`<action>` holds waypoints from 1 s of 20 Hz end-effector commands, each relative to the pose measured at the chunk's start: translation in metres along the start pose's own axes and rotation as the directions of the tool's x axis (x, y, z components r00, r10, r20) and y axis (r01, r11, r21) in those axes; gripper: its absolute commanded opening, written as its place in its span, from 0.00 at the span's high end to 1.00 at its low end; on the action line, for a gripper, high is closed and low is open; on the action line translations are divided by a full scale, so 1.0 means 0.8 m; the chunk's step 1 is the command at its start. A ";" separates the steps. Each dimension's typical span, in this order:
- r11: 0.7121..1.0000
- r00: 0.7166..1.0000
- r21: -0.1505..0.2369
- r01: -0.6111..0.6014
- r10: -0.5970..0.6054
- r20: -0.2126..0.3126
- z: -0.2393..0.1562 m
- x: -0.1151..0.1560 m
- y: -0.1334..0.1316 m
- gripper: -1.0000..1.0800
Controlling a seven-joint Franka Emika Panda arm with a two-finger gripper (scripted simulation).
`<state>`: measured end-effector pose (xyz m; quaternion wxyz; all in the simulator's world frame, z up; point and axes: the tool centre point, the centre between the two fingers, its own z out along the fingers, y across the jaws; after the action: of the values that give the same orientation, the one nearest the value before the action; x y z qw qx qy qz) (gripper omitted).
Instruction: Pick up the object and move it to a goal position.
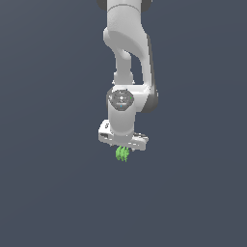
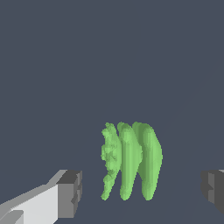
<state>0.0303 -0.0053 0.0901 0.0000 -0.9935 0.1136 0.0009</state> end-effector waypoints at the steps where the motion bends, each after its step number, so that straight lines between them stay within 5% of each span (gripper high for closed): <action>1: 1.000 1.000 0.000 0.000 0.000 0.000 0.004 0.000 0.000 0.04; 15: 1.000 1.000 0.000 -0.004 0.004 -0.002 0.063 0.001 0.000 0.04; 16: 1.000 1.000 0.000 -0.004 0.004 -0.002 0.063 0.001 0.000 1.00; 20: 1.000 1.000 0.000 -0.004 0.004 -0.002 0.063 0.001 0.000 1.00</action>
<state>0.0314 -0.0053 0.0405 0.0001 -0.9933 0.1157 -0.0002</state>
